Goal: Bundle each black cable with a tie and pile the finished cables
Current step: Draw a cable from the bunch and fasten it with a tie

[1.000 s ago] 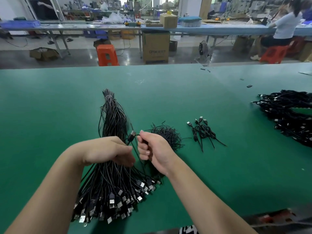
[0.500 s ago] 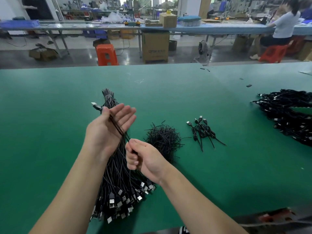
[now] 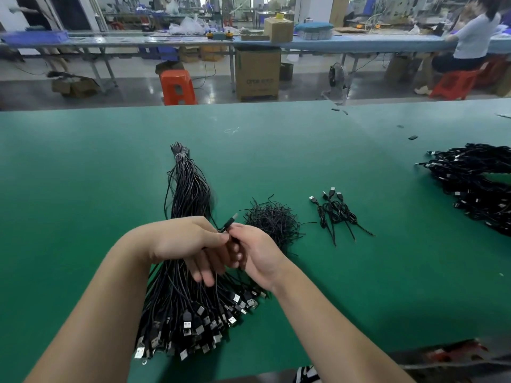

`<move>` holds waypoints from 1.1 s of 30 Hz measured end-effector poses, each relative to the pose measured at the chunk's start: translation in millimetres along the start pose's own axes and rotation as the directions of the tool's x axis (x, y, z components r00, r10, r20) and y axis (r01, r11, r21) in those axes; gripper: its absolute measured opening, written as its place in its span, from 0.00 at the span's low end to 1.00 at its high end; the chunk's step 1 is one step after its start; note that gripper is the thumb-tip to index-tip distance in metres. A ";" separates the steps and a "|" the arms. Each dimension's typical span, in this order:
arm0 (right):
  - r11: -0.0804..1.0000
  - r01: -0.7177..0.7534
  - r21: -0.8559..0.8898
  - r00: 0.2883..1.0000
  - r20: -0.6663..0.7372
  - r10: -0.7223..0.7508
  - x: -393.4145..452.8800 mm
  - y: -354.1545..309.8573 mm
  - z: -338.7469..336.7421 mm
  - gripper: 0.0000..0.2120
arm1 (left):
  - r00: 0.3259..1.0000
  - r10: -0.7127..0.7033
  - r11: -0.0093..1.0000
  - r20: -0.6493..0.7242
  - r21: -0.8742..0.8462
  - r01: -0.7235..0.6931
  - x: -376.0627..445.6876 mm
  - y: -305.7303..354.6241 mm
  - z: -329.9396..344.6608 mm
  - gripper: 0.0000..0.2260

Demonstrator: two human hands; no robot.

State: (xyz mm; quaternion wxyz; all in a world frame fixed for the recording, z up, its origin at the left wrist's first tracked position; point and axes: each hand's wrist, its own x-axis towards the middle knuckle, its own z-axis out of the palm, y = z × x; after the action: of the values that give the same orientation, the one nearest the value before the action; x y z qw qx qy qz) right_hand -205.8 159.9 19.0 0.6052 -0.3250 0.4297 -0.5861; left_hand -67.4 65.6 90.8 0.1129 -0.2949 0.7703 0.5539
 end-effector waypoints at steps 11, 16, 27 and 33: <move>0.983 0.095 -0.160 0.995 0.019 -0.093 -5.1 -6.1 1.8 0.16 | 0.708 0.188 0.982 -0.681 0.147 -0.120 18.1 -14.2 -2.3 0.20; 0.983 0.068 -0.169 0.997 0.033 -0.063 -2.8 -3.8 3.3 0.16 | 0.562 0.093 0.326 -0.822 -0.508 -0.797 19.5 13.5 -5.6 0.21; 0.997 0.041 0.066 0.996 0.071 -0.046 -4.7 -32.9 -23.1 0.13 | 0.968 0.231 0.969 0.101 -0.111 -0.220 -9.7 0.0 -7.9 0.19; 0.993 0.098 0.063 0.990 0.098 -0.104 -13.9 -45.9 -27.7 0.12 | 0.917 0.229 0.941 -0.328 -0.166 -0.294 14.1 -1.4 5.0 0.18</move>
State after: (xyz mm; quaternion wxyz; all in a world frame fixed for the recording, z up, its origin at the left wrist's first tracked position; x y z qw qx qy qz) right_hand -249.7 172.0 50.5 0.6049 -0.3578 0.3643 -0.6110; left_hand -78.7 65.2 80.8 -0.1145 -0.2806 0.7477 0.5909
